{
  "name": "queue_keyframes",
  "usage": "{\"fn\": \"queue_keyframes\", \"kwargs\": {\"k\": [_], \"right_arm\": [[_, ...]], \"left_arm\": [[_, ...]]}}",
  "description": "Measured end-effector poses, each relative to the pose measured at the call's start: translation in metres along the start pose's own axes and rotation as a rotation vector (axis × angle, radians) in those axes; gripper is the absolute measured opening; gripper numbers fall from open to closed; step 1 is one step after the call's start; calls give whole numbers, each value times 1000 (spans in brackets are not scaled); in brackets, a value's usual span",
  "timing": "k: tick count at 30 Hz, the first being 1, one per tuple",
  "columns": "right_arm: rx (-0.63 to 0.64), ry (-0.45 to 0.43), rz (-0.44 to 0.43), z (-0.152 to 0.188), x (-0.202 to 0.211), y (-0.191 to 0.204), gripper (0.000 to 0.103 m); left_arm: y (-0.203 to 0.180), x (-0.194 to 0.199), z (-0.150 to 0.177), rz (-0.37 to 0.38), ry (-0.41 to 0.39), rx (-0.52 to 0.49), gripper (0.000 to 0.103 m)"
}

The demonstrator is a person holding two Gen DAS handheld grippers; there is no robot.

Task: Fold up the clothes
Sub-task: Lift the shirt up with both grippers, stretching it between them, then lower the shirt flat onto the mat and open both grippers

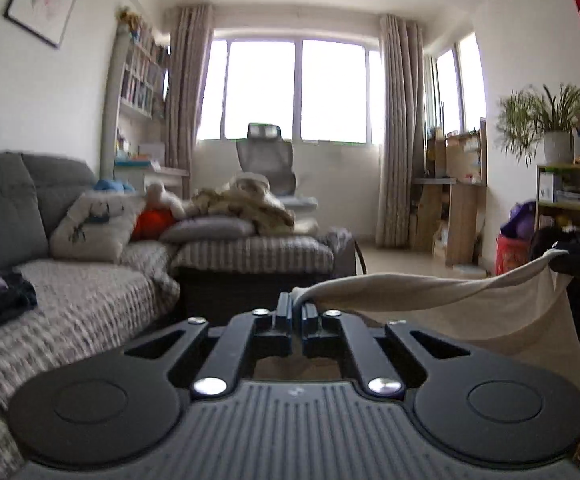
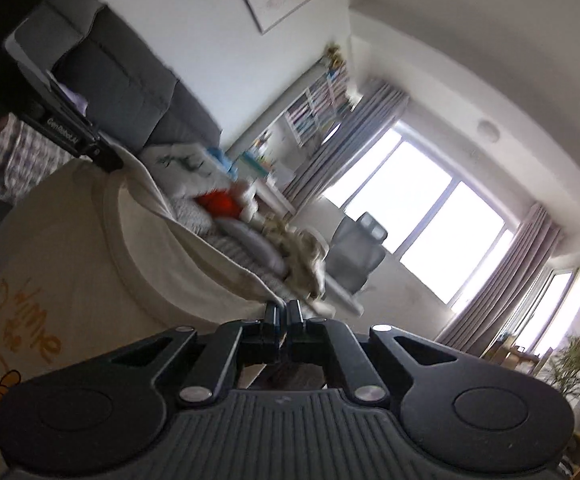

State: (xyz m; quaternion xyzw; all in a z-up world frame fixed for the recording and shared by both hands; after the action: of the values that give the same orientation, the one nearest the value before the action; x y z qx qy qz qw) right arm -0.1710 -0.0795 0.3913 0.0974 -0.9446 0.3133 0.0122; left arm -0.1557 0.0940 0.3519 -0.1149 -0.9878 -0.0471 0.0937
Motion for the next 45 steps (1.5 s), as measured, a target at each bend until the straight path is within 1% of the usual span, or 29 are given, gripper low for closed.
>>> {"fn": "queue_keyframes", "kwargs": {"k": [3, 6, 8, 11, 15, 18, 22, 25, 29, 31, 32, 33, 35, 37, 38, 39, 40, 42, 44, 45], "right_arm": [[-14, 78, -32, 32, -25, 16, 2], [-29, 182, -84, 77, -67, 37, 2], [-26, 232, -106, 97, -93, 48, 2], [-28, 308, -130, 129, -134, 60, 2], [-63, 369, -125, 167, -191, 62, 2], [-103, 393, -114, 192, -232, 60, 2], [-117, 418, -109, 224, -288, 63, 2], [-155, 446, -112, 250, -324, 64, 3], [-203, 486, -125, 281, -348, 70, 4], [-219, 504, -132, 293, -358, 73, 8], [-227, 514, -136, 299, -362, 74, 12], [-239, 525, -137, 307, -366, 76, 22], [-276, 547, -131, 323, -373, 76, 38], [-303, 565, -141, 337, -373, 77, 39], [-315, 576, -142, 343, -372, 76, 44], [-330, 592, -142, 352, -371, 76, 48], [-348, 613, -143, 363, -368, 77, 49], [-369, 645, -151, 378, -363, 79, 50], [-383, 658, -154, 388, -356, 81, 51], [-392, 664, -155, 393, -351, 82, 52]], "left_arm": [[3, -33, 35, 29, 104, 25, 4], [5, -69, 67, 49, 194, 39, 5], [6, -103, 92, 53, 258, 43, 5], [6, -150, 120, 50, 323, 35, 5], [7, -219, 150, 50, 380, 18, 5], [12, -269, 163, 46, 415, 8, 5], [17, -336, 177, 18, 454, -18, 5], [18, -375, 186, -3, 480, -36, 5], [19, -427, 196, -21, 495, -52, 6], [19, -450, 207, -22, 520, -42, 6], [18, -460, 212, -23, 536, -37, 6], [18, -471, 218, -23, 553, -32, 10], [17, -483, 236, -34, 605, -46, 17], [15, -489, 253, -43, 649, -64, 37], [15, -488, 258, -41, 651, -69, 41], [14, -486, 264, -34, 654, -67, 49], [14, -483, 269, -23, 661, -62, 57], [13, -475, 279, -1, 676, -53, 65], [13, -458, 294, 25, 701, -49, 67], [13, -450, 300, 34, 714, -42, 71]]}}
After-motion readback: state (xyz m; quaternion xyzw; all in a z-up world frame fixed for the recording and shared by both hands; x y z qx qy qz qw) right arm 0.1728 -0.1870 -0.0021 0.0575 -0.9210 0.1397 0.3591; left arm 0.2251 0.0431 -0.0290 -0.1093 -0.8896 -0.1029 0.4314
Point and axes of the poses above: each gripper's, at about its wrist camera, not at the fingertips, and x roughly against the way its jaws point, y to its left, z to its underside, the point moved 10 cm from there along -x, roughly the way its jaws point, and after that the axes turned 5 degrees about -x, right-handed, at the moved point
